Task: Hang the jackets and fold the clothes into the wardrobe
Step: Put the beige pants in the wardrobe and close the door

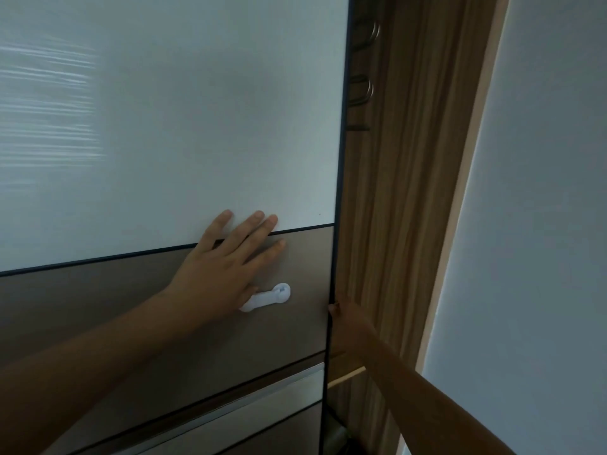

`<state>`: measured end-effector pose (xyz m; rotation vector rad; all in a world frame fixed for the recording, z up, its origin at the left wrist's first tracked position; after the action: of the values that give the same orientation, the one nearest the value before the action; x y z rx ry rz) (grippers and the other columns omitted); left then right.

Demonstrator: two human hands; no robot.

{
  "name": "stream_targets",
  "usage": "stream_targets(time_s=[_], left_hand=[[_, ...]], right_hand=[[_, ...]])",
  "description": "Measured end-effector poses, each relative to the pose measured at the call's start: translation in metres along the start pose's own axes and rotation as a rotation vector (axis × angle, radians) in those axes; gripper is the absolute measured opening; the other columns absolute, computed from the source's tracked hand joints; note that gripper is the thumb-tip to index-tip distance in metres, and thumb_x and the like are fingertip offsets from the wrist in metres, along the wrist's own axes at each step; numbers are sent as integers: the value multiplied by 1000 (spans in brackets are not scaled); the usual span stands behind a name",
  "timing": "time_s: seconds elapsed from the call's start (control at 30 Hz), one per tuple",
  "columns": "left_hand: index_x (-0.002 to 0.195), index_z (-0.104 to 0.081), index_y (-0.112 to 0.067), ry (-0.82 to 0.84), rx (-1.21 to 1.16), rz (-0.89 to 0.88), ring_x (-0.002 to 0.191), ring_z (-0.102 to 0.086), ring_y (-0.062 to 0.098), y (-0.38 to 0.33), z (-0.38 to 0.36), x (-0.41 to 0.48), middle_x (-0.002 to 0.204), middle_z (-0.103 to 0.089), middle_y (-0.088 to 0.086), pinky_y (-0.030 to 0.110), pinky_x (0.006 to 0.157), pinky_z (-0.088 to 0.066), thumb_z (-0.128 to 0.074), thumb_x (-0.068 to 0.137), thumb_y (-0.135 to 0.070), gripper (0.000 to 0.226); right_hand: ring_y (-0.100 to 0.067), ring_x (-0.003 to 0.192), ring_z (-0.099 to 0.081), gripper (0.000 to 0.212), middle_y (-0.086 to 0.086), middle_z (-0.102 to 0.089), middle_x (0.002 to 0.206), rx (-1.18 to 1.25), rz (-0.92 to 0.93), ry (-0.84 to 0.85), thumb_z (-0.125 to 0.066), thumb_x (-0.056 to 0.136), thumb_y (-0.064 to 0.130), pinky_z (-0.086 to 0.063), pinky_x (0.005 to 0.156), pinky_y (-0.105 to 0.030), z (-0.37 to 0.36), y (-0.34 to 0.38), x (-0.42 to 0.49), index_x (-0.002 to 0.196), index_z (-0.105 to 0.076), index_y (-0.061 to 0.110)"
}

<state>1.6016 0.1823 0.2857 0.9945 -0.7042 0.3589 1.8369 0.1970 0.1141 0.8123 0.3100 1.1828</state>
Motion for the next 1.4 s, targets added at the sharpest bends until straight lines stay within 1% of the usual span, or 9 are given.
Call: stream_targets(time_s=[0.17, 0.33, 0.4, 0.53, 0.67, 0.83, 0.97, 1.13, 1.4], left_hand=[[150, -46, -13, 62, 119, -64, 152, -26, 31, -14, -33, 6, 165, -25, 14, 66, 117, -22, -50, 96, -49, 66], [151, -44, -10, 83, 137, -97, 153, -21, 33, -33, -50, 33, 167, -19, 15, 67, 117, -21, -63, 91, -49, 74], [149, -46, -9, 93, 115, -102, 154, -20, 34, -42, -55, 44, 167, -19, 15, 67, 117, -19, -60, 91, -45, 69], [147, -48, -8, 94, 64, -105, 154, -20, 34, -59, -65, 65, 166, -22, 15, 68, 117, -18, -40, 96, -34, 58], [148, -47, -7, 98, 24, -120, 154, -19, 35, -77, -75, 85, 165, -23, 17, 68, 119, -13, -29, 93, -23, 60], [151, -41, -8, 107, 29, -131, 155, -14, 36, -98, -90, 110, 167, -18, 18, 67, 120, -8, -35, 94, -21, 59], [152, -38, -6, 98, 31, -148, 154, -14, 38, -114, -100, 129, 166, -18, 20, 67, 119, -11, -23, 96, -17, 58], [154, -32, -6, 120, 40, -163, 155, -9, 39, -130, -112, 148, 167, -13, 22, 67, 120, -7, -26, 97, -18, 59], [157, -25, -7, 163, 66, -178, 155, -5, 40, -146, -121, 169, 167, -8, 22, 67, 120, -7, -16, 96, -18, 63]], right_hand=[[-31, 110, -63, 32, -15, -63, 123, -6, -78, -33, -48, 105, 11, -51, 93, -36, 5, -27, -5, 135, -46, 3], [-26, 137, -45, 87, -8, -29, 159, 117, -46, -34, -61, 99, 21, -42, 107, -29, -6, -44, -18, 162, -1, 15], [-28, 141, -41, 99, -10, -13, 165, 145, -44, -25, -67, 96, 27, -41, 102, -24, -12, -53, -16, 162, 5, 16], [-31, 152, -22, 118, -11, 6, 166, 260, -85, -45, -74, 87, 49, -35, 119, -42, -14, -63, -8, 161, 12, 19], [-30, 155, -4, 125, -12, 25, 165, 355, -115, -11, -75, 88, 49, -27, 123, -43, -23, -66, 0, 158, 23, 12], [-30, 156, 1, 126, -11, 27, 164, 409, -119, -38, -75, 88, 47, -25, 124, -49, -10, -89, 15, 157, 25, 13], [-35, 153, -15, 137, -14, 11, 164, 377, -124, -68, -69, 68, 73, -37, 118, -52, 15, -109, 25, 158, 16, 15], [-33, 147, -31, 114, -11, -3, 163, 348, -112, -39, -74, 90, 39, -42, 115, -51, 38, -129, 31, 160, 11, 13], [-34, 153, -15, 116, -11, 7, 165, 290, -104, -25, -73, 92, 33, -38, 118, -52, 53, -151, 37, 158, 21, 16]])
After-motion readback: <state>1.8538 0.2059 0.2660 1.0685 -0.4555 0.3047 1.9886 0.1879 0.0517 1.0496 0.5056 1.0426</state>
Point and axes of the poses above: each hand's wrist, its own x-axis towards the middle knuckle, its own z-axis out of the back of the hand, y = z × x, the point moved 8 cm from there along x, towards the middle knuckle
